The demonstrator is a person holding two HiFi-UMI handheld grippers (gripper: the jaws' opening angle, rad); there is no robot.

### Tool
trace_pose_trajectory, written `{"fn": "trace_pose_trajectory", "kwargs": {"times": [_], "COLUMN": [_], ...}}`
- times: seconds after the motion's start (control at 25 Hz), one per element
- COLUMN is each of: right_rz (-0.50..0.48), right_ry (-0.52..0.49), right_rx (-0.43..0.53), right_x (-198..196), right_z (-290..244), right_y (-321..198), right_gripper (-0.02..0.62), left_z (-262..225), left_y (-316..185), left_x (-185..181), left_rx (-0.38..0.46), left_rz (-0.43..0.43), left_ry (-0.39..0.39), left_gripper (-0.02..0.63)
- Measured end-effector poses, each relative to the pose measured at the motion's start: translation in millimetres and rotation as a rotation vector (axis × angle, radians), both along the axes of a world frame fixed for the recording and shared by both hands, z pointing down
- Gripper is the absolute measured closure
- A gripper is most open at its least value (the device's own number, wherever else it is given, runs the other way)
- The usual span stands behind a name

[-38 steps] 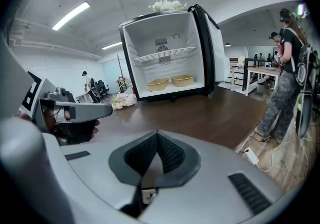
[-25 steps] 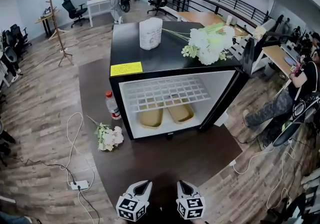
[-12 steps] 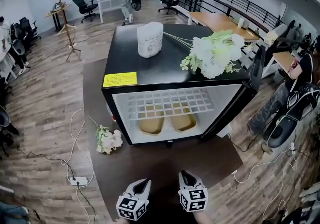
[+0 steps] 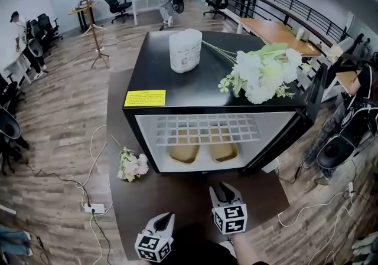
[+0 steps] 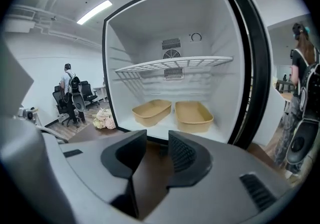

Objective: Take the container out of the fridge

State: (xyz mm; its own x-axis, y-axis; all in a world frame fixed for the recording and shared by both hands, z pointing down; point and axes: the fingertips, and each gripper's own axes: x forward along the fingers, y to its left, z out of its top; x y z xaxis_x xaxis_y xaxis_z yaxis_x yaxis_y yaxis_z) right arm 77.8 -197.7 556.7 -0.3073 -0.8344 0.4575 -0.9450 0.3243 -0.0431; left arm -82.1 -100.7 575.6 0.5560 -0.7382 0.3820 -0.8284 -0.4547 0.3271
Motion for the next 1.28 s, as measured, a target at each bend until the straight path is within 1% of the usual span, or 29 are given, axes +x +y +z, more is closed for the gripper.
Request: {"fn": "trace_pose_trajectory", "kwargs": {"times": [0.16,0.36,0.8,0.92,1.08,1.28], "right_rz": [-0.051,-0.056,-0.144,-0.166,-0.165,-0.213], "right_ry": [0.016,0.052,0.233,0.268,0.304,0.350], "right_rx": [0.003,0.024,-0.004,-0.007,0.006,-0.027], "right_x": [0.8,7.4,9.4,7.2,6.7,1.4], "right_z": [-2.3,-6.6,17.5,21.0,26.2,34.8], "right_y": [-26.3,-57.2,-99.9,-108.4,-123.4,-130.2], "right_gripper": [0.451,0.451,0.451,0.451,0.449,0.453], "left_z": [0.6,4.7,17.0,20.4,19.4,22.7], "left_y": [-2.4,-4.9,-7.0,-7.6,-11.9,-8.1], "left_x": [-0.1,-0.9,-7.0,-4.7,-5.5,-12.4], "left_rx": [-0.002,-0.018,-0.063,-0.071,-0.072,-0.085], "left_rz": [-0.027,-0.035,-0.061,-0.060,-0.082,-0.110], "left_ry": [-0.009,-0.020,-0.048,-0.059,-0.047,-0.067], "left_gripper": [0.598,0.597,0.598,0.598,0.597,0.598]}}
